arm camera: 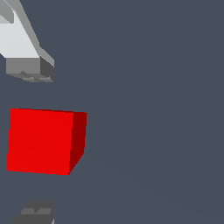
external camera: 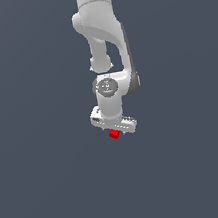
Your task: Pick up the red cube and move it to a goal position.
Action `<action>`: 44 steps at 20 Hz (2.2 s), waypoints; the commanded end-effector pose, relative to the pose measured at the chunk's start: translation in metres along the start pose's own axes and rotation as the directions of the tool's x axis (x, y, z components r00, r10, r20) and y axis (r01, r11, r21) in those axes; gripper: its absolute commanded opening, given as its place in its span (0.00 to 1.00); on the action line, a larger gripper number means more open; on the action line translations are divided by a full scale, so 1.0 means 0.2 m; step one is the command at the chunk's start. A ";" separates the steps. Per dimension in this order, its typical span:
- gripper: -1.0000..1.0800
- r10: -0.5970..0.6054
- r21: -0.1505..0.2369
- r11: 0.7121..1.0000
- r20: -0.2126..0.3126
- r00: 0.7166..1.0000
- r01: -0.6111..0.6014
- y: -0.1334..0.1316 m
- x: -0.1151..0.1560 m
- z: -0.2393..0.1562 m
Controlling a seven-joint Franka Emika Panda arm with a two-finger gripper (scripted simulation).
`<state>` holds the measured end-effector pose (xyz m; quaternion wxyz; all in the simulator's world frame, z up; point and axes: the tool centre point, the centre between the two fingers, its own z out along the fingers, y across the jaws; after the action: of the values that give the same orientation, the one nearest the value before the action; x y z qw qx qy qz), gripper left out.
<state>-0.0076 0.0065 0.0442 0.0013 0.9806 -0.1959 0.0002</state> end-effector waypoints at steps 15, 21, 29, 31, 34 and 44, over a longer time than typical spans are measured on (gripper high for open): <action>0.00 0.077 0.002 0.997 0.001 0.997 -0.077 0.00 0.00 0.12; 0.00 0.076 0.002 0.997 0.001 0.997 -0.076 -0.01 0.00 0.11; 0.00 0.076 0.002 0.997 0.001 0.997 -0.076 0.00 -0.02 -0.01; 0.00 0.077 0.002 0.997 0.001 0.997 -0.077 0.00 -0.02 -0.07; 0.00 0.077 0.002 0.997 0.001 0.997 -0.077 0.01 -0.04 -0.18; 0.00 0.077 0.003 0.997 0.001 0.997 -0.077 0.02 -0.06 -0.46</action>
<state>-0.0197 0.0077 0.1310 -0.0002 0.9723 -0.2337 0.0003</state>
